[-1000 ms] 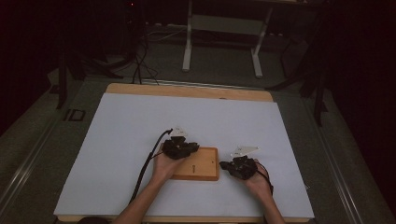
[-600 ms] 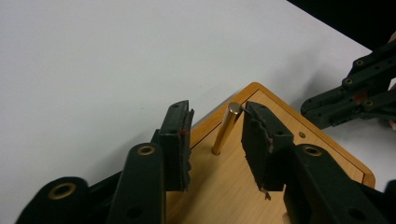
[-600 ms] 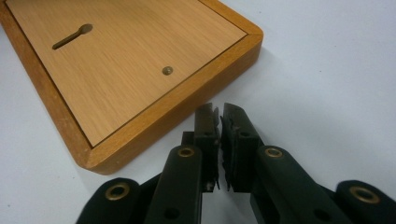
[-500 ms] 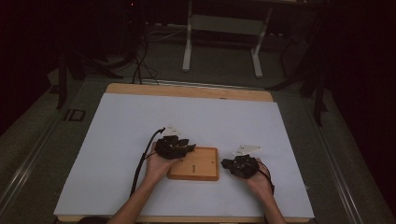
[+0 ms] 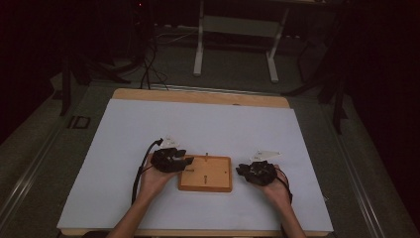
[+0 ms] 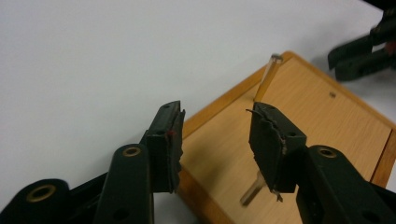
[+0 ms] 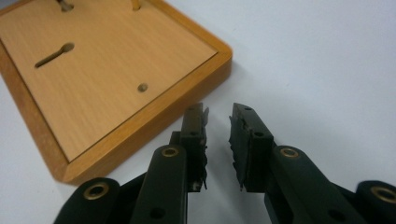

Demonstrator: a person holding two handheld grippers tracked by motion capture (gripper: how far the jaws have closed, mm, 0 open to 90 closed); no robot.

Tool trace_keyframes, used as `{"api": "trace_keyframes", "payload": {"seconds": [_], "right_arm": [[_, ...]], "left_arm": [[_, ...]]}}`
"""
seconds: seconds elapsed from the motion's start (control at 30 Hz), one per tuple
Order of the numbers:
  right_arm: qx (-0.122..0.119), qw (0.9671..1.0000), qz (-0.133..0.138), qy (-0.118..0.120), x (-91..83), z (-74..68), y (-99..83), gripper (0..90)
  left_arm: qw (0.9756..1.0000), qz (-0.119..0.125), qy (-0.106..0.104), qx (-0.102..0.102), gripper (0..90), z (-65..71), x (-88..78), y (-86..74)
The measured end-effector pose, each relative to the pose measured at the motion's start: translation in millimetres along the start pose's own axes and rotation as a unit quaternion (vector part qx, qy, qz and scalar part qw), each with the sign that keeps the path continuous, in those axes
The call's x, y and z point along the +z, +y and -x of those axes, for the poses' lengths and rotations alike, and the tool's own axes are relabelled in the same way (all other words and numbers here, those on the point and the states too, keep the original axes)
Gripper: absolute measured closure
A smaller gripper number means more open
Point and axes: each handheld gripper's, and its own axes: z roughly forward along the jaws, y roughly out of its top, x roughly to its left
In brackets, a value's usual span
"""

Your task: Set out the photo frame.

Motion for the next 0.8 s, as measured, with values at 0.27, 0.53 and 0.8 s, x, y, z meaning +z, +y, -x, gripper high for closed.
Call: {"api": "trace_keyframes", "payload": {"seconds": [0.27, 0.53, 0.8], "right_arm": [[-0.023, 0.9997, 0.011, 0.006, 0.8, 0.8, 14.1, 74.1], [-0.041, 0.9987, 0.011, 0.026, 9.0, -5.1, 29.2, 72.0], [-0.059, 0.9965, 0.011, 0.059, 22.7, -15.9, 46.8, 70.3]], "left_arm": [[1.0, -0.001, 0.003, 0.0, 53.1, 0.7, -7.4, -13.1], [1.0, -0.001, -0.002, 0.005, 53.2, 3.2, -14.5, -22.1], [0.9998, -0.007, -0.001, 0.018, 53.1, 4.9, -12.3, -24.5]]}}
